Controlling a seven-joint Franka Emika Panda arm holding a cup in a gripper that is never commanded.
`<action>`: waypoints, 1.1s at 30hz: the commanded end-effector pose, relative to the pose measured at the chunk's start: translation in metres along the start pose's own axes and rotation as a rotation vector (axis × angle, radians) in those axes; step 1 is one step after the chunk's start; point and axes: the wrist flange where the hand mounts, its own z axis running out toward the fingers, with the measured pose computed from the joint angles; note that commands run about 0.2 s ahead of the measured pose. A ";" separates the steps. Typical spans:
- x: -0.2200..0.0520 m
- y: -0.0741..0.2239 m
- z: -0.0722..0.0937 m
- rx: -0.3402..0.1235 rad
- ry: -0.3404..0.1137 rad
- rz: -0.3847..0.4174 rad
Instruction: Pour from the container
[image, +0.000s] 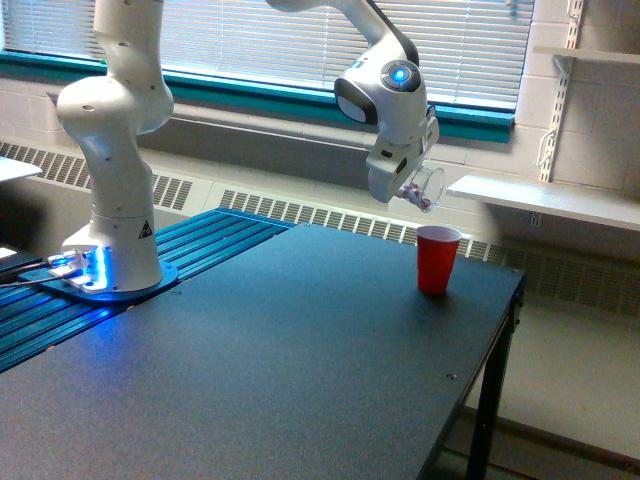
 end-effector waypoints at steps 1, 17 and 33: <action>-0.002 -0.002 0.002 -0.006 -0.012 -0.019; -0.011 -0.011 -0.001 0.033 -0.084 -0.004; -0.013 -0.016 -0.003 0.049 -0.097 0.008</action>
